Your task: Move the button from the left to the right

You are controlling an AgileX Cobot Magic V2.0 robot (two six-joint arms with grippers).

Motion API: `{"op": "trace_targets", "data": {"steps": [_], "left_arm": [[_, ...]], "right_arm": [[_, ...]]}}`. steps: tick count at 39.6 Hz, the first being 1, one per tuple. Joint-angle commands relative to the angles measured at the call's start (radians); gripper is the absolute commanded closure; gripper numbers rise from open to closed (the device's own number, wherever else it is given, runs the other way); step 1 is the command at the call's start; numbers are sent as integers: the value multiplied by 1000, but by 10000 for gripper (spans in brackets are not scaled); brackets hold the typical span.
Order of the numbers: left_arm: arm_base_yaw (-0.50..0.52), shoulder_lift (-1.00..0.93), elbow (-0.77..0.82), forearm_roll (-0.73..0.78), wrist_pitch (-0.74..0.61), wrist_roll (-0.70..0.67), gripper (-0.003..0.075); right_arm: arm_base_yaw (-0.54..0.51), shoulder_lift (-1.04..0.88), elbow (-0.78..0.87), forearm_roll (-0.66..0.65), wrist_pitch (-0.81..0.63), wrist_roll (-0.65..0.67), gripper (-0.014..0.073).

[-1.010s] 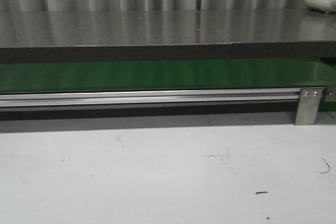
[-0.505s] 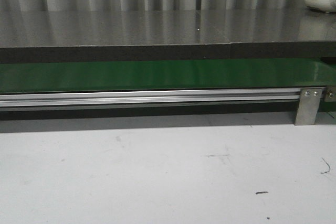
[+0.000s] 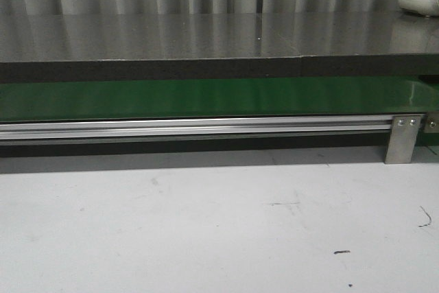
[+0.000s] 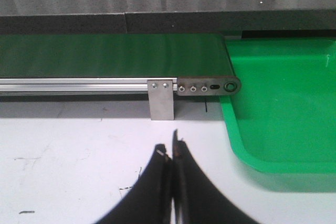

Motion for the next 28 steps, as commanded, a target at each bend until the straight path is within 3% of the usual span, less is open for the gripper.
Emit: {"op": "trace_targets", "data": {"steps": [1, 5, 10, 13, 17, 20, 28], "left_arm": [[-6, -17, 29, -7, -96, -10, 741], [-6, -17, 27, -7, -191, -10, 741], [-6, -17, 7, -7, -414, -10, 741], [-6, -17, -33, -7, -444, -10, 741], [-6, 10, -173, -5, -337, -10, 741], [-6, 78, -296, 16, -214, -10, 741], [-6, 337, -550, 77, 90, -10, 741]], "right_arm": [[0, -17, -9, 1, -83, -3, 661], [0, -17, -10, 1, -109, -3, 661], [0, -17, -30, 1, -213, -3, 661], [0, -17, -73, 1, -240, -3, 661], [0, -14, -197, 1, -199, -3, 661], [0, 21, -300, 1, -89, -3, 661], [0, 297, -561, 1, 145, -3, 661]]}}
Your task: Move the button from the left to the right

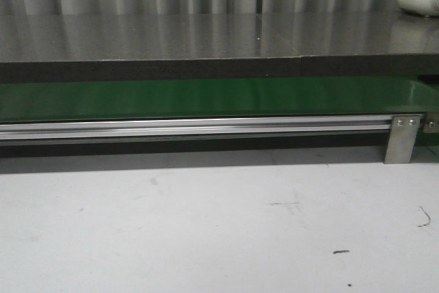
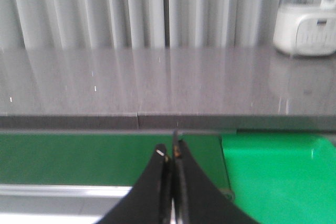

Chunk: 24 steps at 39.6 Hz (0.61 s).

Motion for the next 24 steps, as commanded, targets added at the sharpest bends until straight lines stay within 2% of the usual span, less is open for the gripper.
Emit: {"op": "trace_targets", "data": {"steps": [1, 5, 10, 13, 16, 21, 24], "left_arm": [[-6, 101, -94, 9, 22, -10, 741], [-6, 148, -101, 9, 17, -10, 741], [-6, 148, -101, 9, 26, -10, 738], [-6, 148, -101, 9, 26, -10, 701], [-6, 148, -101, 9, 26, -10, 589], [-6, 148, -101, 9, 26, -10, 247], [-6, 148, -101, 9, 26, -10, 73]], "right_arm": [[0, 133, -105, 1, 17, -3, 661], [0, 219, -140, 1, 35, -3, 661], [0, 235, -140, 1, 31, -3, 656], [0, 233, -140, 1, 31, -4, 595], [0, 233, -140, 1, 31, -4, 467], [0, 233, -140, 1, 31, -4, 165], [0, 233, -140, 1, 31, -4, 4]]}}
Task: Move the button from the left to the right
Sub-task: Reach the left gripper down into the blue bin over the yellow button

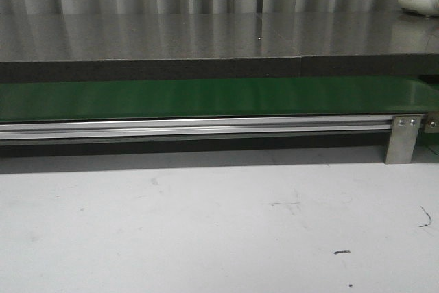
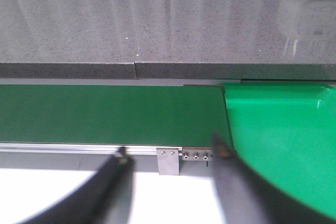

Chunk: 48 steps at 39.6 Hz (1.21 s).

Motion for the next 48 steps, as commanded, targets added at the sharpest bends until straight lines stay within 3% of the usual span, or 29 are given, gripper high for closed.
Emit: {"op": "trace_targets", "data": {"steps": [1, 2, 13, 22, 28, 32, 38, 48], "left_arm": [[-6, 12, -38, 0, -75, -10, 13], [-6, 12, -38, 0, -75, -10, 24], [-6, 19, -38, -27, -49, -10, 136], [-1, 230, -122, -20, -9, -10, 137], [-1, 463, -338, 0, 198, -10, 137], [1, 617, -477, 95, 333, -27, 137], [88, 797, -675, 167, 522, -77, 137], [331, 1020, -849, 165, 551, -61, 137]], "right_arm": [[0, 12, -36, 1, -71, -4, -50], [0, 12, -36, 1, -70, -4, -78], [0, 12, -36, 1, -69, -4, -52], [0, 12, -36, 1, -69, -4, -52], [0, 12, -36, 1, -69, -4, -52], [0, 12, -36, 1, -69, -4, -52], [0, 12, -36, 1, -69, -4, -52], [0, 12, -36, 1, -69, -4, -52]]}}
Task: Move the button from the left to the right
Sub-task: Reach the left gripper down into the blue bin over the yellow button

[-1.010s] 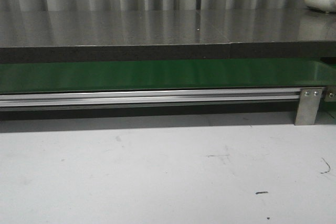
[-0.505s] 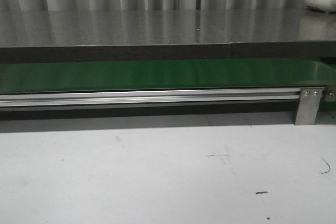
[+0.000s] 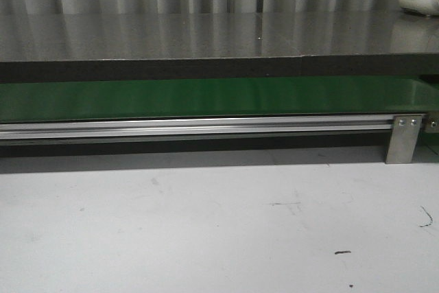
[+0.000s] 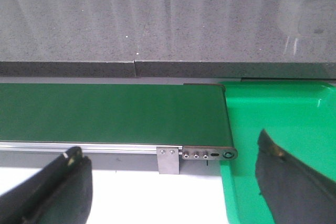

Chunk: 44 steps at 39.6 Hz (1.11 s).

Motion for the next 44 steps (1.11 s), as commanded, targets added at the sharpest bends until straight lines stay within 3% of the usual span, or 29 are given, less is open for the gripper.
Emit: {"op": "trace_targets", "data": {"steps": [1, 12, 28, 34, 44], "left_arm": [[92, 48, -80, 15, -40, -4, 137], [252, 267, -205, -11, -78, 14, 136], [291, 530, -342, -114, 2, 197, 137], [339, 609, -390, -262, 57, 335, 137], [354, 667, -413, -293, 60, 436, 137]], "right_arm": [[0, 12, -36, 1, -73, -4, -52], [0, 12, -36, 1, -73, -4, -52], [0, 12, -36, 1, -73, -4, -52], [0, 12, -36, 1, -73, -4, -52], [0, 12, -36, 1, -73, -4, -52]]}}
